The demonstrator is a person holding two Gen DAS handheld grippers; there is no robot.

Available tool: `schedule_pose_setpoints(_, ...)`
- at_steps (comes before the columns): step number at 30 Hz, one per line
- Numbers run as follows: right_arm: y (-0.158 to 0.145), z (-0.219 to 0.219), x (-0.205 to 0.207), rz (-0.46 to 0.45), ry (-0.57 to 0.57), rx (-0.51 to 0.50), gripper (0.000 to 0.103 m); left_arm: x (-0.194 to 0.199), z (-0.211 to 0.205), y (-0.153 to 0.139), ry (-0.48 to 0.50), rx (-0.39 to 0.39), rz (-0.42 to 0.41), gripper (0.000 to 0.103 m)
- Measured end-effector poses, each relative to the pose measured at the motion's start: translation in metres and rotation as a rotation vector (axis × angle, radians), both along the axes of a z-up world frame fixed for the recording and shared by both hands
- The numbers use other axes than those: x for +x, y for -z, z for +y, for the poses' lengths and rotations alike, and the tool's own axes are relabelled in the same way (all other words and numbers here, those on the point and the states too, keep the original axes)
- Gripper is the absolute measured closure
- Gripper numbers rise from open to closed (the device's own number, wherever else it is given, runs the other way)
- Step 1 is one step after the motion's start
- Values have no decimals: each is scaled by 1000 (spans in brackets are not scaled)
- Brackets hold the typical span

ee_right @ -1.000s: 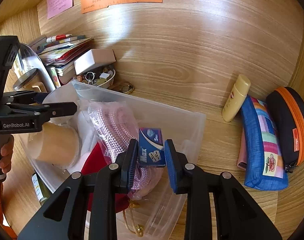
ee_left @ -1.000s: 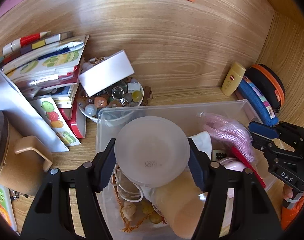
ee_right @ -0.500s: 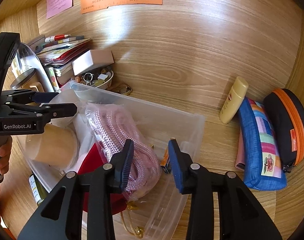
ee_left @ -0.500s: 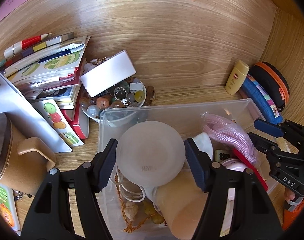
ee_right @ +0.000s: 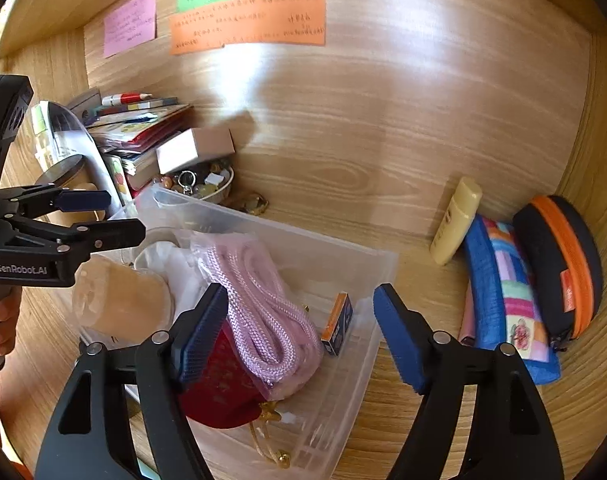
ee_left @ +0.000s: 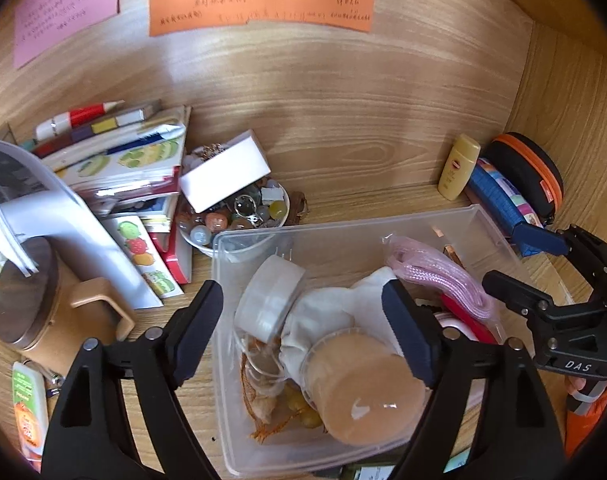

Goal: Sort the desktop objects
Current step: 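Open the right gripper to drop the Max card while the left gripper releases the white container, then move the right gripper to the light blue bottle while the left gripper approaches the green spray bottle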

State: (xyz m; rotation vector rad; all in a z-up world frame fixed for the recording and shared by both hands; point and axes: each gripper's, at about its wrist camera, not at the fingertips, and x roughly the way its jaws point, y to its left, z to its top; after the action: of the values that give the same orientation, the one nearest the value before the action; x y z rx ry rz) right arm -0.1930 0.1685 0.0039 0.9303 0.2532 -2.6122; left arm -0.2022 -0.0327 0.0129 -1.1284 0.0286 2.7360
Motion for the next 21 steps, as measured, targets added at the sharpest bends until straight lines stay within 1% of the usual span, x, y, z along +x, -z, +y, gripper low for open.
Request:
schedule_pose_setpoints(3,-5,1,4,5,0,-2,28,10,-2,-5,-6,-8,22,15)
schedule_pose_setpoints(5,-9,1,7,6,4,-4,22,17,-2,-8,-13,-17,38,13)
schedule_pose_setpoints(7,-13,2,13,15,6,-6,21,24,-3,-11,-13,-24,52,11)
schedule_pose_setpoints(13,-19,-4,35,26,-8,15,20,49,-9,-15,-13,-28,78,8)
schedule_pose_setpoints(17,-20,-12,55,44,-4,41,19,64,-15,-13,-9,-24,82,8)
schedule_pose_setpoints(21,-17,-22,74,40,-8,42,19,79,-21,-8,-12,-23,78,8)
